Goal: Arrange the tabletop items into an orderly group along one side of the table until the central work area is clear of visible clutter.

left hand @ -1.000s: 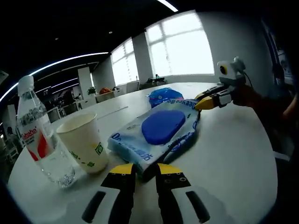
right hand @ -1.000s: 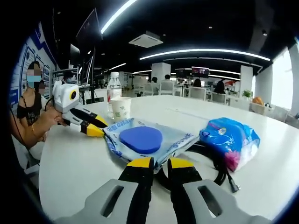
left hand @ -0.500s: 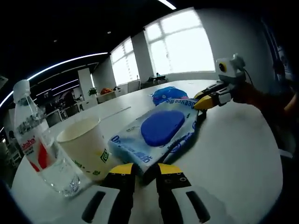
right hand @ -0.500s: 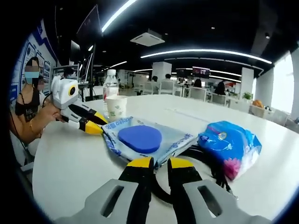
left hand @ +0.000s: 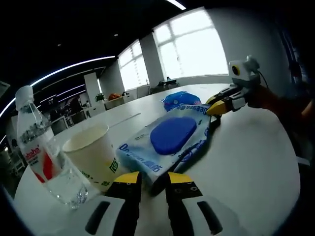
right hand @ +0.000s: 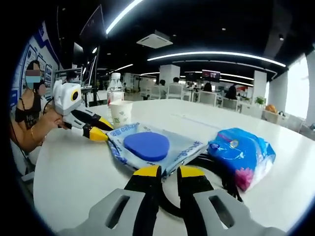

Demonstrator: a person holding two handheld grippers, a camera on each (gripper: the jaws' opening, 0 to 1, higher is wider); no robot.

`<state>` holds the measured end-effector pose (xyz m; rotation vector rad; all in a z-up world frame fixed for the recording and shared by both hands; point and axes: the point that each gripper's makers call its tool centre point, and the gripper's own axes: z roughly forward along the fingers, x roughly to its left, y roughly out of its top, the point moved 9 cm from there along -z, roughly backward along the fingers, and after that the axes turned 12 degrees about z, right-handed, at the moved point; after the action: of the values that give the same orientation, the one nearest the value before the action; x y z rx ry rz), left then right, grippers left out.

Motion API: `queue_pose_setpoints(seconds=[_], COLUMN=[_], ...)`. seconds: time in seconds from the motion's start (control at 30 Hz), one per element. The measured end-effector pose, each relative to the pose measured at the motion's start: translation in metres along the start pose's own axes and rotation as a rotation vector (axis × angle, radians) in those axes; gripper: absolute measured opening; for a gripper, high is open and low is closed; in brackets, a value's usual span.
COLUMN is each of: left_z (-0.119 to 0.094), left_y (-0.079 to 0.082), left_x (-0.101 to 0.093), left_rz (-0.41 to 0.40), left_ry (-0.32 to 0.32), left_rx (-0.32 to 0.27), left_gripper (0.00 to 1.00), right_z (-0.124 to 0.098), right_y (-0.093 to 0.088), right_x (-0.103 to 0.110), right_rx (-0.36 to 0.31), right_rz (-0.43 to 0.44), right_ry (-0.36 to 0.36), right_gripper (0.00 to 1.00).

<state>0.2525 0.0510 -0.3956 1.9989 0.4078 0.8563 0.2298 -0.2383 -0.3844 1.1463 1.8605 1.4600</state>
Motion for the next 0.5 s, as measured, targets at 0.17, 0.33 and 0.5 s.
queue_pose_setpoints(seconds=[0.17,0.33,0.5], left_z=[-0.004,-0.012,-0.016], left_y=[0.003,0.013,0.030], left_x=[0.000,0.001,-0.006], left_rz=[0.002,0.021,0.074], left_ry=[0.013,0.032,0.012], left_rx=[-0.009,-0.027,-0.053], left_gripper=[0.20,0.20,0.20], right_z=[-0.004,-0.012,-0.024], right_y=[0.001,0.003,0.006], right_x=[-0.002,-0.003,-0.008], right_rx=[-0.002,-0.012,-0.027], right_rz=[-0.005,-0.005,-0.005], right_ry=[-0.014,-0.022,-0.046], right_gripper=[0.14,0.14,0.14])
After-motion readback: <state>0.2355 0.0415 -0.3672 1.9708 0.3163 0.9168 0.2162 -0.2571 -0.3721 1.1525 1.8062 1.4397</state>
